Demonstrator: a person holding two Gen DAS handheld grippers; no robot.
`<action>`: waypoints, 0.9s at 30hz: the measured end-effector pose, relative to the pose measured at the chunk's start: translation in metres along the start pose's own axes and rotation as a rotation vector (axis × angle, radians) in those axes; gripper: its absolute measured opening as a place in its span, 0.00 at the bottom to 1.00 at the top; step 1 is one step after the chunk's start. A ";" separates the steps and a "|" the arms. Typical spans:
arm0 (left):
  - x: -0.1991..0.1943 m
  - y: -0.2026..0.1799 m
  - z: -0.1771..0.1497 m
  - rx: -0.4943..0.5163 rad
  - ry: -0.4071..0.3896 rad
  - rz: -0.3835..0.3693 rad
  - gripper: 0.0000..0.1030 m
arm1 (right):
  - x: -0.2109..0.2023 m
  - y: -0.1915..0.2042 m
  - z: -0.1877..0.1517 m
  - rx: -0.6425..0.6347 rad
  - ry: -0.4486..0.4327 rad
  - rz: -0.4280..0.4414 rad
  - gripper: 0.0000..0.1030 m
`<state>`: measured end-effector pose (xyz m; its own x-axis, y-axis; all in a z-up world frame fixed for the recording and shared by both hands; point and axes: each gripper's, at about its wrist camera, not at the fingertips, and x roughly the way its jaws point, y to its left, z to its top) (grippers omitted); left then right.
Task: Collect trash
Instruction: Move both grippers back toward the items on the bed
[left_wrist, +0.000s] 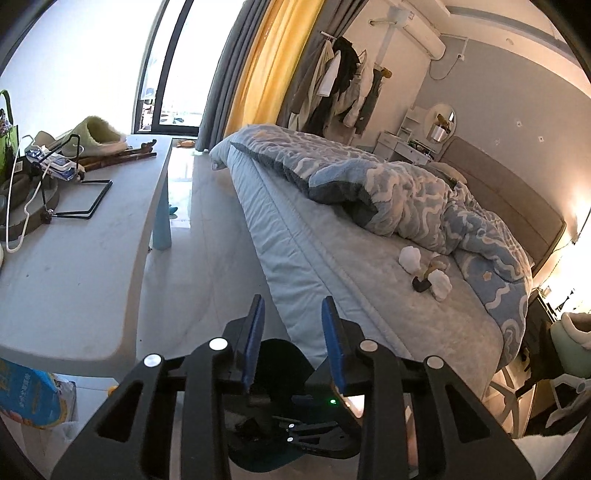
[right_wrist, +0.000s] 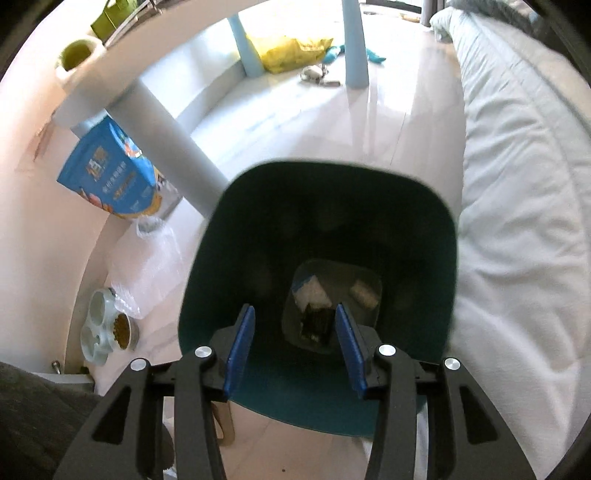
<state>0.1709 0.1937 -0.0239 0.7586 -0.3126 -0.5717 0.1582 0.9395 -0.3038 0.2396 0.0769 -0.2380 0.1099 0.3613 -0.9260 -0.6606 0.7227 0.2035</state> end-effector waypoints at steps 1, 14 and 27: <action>-0.001 0.000 0.000 -0.003 -0.003 0.000 0.32 | -0.008 -0.001 0.002 0.002 -0.022 0.001 0.45; 0.006 -0.029 0.014 -0.007 -0.034 0.013 0.55 | -0.104 -0.029 0.008 0.036 -0.297 -0.068 0.53; 0.029 -0.073 0.016 0.039 -0.018 0.010 0.66 | -0.173 -0.080 -0.010 0.138 -0.482 -0.141 0.60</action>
<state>0.1914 0.1182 -0.0067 0.7713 -0.3006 -0.5610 0.1743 0.9475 -0.2681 0.2658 -0.0497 -0.0972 0.5417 0.4620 -0.7023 -0.5144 0.8429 0.1577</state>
